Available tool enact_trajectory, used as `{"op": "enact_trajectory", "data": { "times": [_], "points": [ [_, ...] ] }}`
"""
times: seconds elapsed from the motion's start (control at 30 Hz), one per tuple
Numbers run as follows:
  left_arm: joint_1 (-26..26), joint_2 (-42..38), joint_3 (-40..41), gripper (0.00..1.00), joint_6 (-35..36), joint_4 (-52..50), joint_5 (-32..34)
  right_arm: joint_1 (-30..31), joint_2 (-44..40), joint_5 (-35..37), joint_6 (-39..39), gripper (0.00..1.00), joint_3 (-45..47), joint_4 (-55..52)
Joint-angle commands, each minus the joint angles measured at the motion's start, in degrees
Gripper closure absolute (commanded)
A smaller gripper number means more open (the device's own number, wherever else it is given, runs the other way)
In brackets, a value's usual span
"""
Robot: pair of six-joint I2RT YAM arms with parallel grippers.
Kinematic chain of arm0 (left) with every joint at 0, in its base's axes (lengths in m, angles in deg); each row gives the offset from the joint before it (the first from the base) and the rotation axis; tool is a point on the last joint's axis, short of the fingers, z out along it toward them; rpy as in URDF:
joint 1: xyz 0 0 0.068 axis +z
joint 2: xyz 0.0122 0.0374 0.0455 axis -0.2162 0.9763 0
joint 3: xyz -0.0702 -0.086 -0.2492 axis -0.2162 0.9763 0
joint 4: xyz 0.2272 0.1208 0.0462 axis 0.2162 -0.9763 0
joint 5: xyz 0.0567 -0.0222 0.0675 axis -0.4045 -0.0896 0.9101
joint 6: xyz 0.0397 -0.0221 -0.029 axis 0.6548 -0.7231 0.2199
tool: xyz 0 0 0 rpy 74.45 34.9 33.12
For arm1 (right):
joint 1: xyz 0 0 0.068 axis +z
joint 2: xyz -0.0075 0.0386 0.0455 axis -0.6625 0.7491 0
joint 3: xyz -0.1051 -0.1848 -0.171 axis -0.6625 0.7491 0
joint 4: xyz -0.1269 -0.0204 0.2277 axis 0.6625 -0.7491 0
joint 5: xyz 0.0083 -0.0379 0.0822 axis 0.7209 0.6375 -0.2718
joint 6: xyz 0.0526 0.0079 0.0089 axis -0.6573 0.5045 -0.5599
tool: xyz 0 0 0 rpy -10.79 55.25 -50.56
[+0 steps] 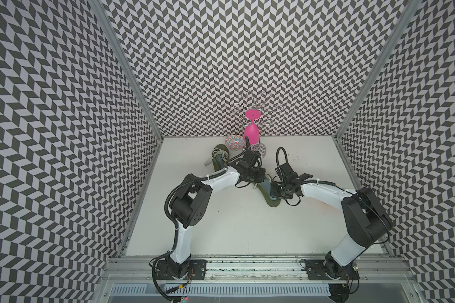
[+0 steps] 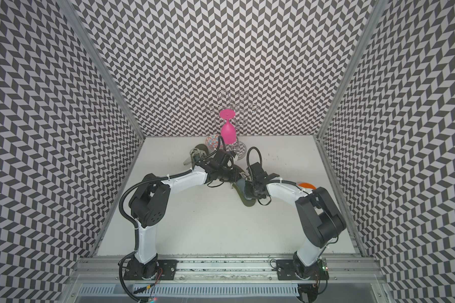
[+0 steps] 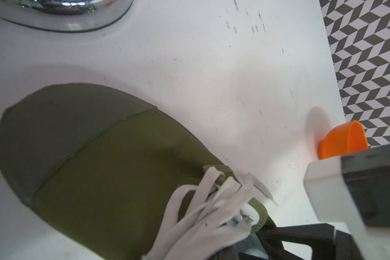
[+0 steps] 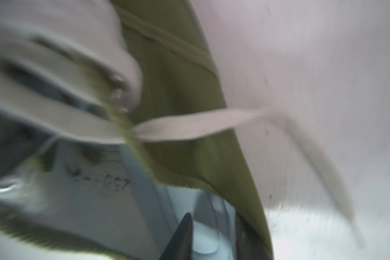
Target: Insert the insole into the shoe
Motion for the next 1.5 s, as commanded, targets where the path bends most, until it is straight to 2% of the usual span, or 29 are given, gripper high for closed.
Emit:
{"op": "enact_trajectory", "data": {
  "times": [0.0, 0.2, 0.37, 0.5, 0.73, 0.83, 1.03, 1.17, 1.27, 1.4, 1.47],
  "points": [
    [-1.2, -1.7, -2.6, 1.00, 4.1, -3.0, 2.6, 0.1, -3.4, 2.1, 0.9, 0.56, -4.9, -2.6],
    [-1.2, -0.8, -4.3, 1.00, 9.9, -3.6, 4.2, -0.8, -6.0, 4.8, 4.0, 0.50, -7.1, -5.2],
    [-1.5, -0.3, -5.3, 1.00, 10.5, -3.4, 2.8, -1.2, -2.7, 3.3, 9.5, 0.42, -5.4, -4.1],
    [-1.9, -0.1, -5.7, 1.00, 11.0, -3.0, 2.1, -1.2, -0.8, 4.0, 9.5, 0.42, -2.2, -0.4],
    [-2.6, -0.3, -6.1, 1.00, 11.1, -3.2, 2.9, -1.3, 2.3, 12.9, 8.4, 0.43, 0.3, -0.4],
    [-3.0, 0.0, -6.5, 1.00, 11.0, -4.0, 4.2, -1.2, 3.3, 11.9, 9.2, 0.43, -1.1, -1.8],
    [-3.0, 0.0, -6.9, 1.00, 11.1, -5.4, 5.4, -1.7, -2.6, 10.0, 8.2, 0.41, -5.3, -5.7],
    [-3.0, 0.0, -7.0, 1.00, 11.7, -5.2, 4.6, -2.5, -1.7, 9.4, 9.9, 0.43, -4.5, -5.3],
    [-3.0, -0.3, -6.7, 1.00, 12.1, -5.0, 4.4, -2.9, 1.3, 11.8, 10.7, 0.47, -3.6, -4.4],
    [-3.0, 0.0, -7.0, 1.00, 13.1, -5.6, 4.5, -2.9, 2.9, 13.6, 11.6, 0.56, -2.3, -2.7],
    [-3.0, 0.1, -7.1, 1.00, 14.0, -5.6, 4.0, -2.8, 2.2, 11.8, 12.1, 0.65, -1.8, -1.3]
  ]
}}
